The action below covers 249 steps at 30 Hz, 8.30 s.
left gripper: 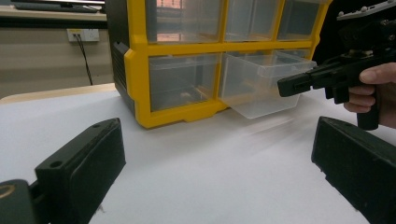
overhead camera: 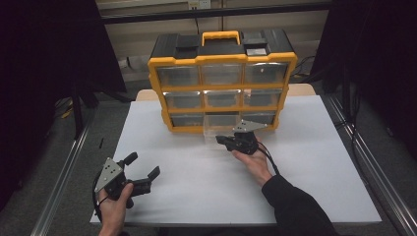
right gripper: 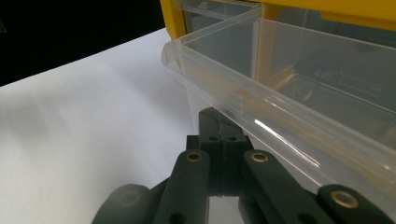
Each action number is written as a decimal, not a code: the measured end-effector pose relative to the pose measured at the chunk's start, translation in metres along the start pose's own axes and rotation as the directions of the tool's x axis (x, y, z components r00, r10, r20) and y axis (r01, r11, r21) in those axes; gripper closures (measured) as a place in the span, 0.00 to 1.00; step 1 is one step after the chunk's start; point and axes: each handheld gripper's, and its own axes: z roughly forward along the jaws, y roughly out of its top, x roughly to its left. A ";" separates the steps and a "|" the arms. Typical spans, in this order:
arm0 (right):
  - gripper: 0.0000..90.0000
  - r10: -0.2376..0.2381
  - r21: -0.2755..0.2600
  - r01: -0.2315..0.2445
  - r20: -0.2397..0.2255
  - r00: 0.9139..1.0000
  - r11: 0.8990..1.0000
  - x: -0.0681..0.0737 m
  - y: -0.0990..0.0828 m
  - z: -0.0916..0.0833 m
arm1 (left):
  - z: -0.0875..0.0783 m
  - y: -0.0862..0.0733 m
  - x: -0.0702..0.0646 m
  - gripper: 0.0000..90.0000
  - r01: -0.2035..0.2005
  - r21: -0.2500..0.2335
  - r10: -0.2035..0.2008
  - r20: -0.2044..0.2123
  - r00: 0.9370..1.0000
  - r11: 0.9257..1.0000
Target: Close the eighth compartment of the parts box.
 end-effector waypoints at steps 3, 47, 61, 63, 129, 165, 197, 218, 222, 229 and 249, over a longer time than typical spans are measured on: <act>1.00 0.007 -0.002 -0.007 0.005 1.000 1.000 -0.001 0.000 0.001 | 0.000 0.000 0.000 0.03 0.000 0.000 0.000 0.006 1.000 1.000; 1.00 0.027 -0.017 -0.027 0.038 0.999 0.999 -0.012 0.006 0.011 | 0.000 0.000 -0.001 0.03 0.008 -0.004 -0.008 0.003 1.000 1.000; 1.00 0.032 -0.017 -0.031 0.042 0.999 0.999 -0.014 0.006 0.012 | 0.000 0.000 0.000 0.03 0.009 -0.004 -0.009 0.003 1.000 1.000; 1.00 0.031 -0.018 -0.030 0.048 0.998 0.999 -0.015 0.006 0.012 | 0.000 0.000 0.000 0.03 0.008 -0.003 -0.008 0.003 1.000 1.000; 1.00 0.041 -0.019 -0.039 0.105 0.994 0.999 -0.027 0.016 0.025 | -0.001 0.000 0.001 0.03 0.008 -0.006 -0.008 0.001 1.000 1.000; 1.00 0.021 0.013 -0.023 0.163 0.986 1.000 -0.040 0.027 0.036 | 0.000 0.000 0.001 0.03 0.010 -0.006 -0.010 0.007 1.000 1.000; 0.93 0.035 0.008 -0.037 0.140 0.990 0.999 -0.040 0.027 0.038 | 0.000 0.000 0.003 0.03 0.011 -0.005 -0.011 0.008 1.000 1.000; 0.11 0.082 -0.101 -0.068 0.142 0.986 0.993 -0.022 0.009 -0.006 | -0.001 -0.001 0.002 0.03 -0.001 0.008 0.001 0.008 1.000 1.000; 0.00 0.095 -0.097 -0.082 0.142 0.985 0.992 -0.025 0.006 -0.015 | -0.001 -0.001 0.002 0.03 0.012 0.004 -0.012 0.003 1.000 1.000; 0.00 0.090 -0.110 -0.075 0.143 0.986 0.991 -0.028 -0.001 -0.032 | 0.000 -0.001 0.002 0.03 0.005 0.004 -0.005 0.006 1.000 1.000; 0.03 0.024 -0.145 0.012 0.244 0.969 0.989 -0.022 -0.014 -0.083 | 0.004 -0.001 0.002 0.03 0.015 0.009 -0.015 0.007 1.000 1.000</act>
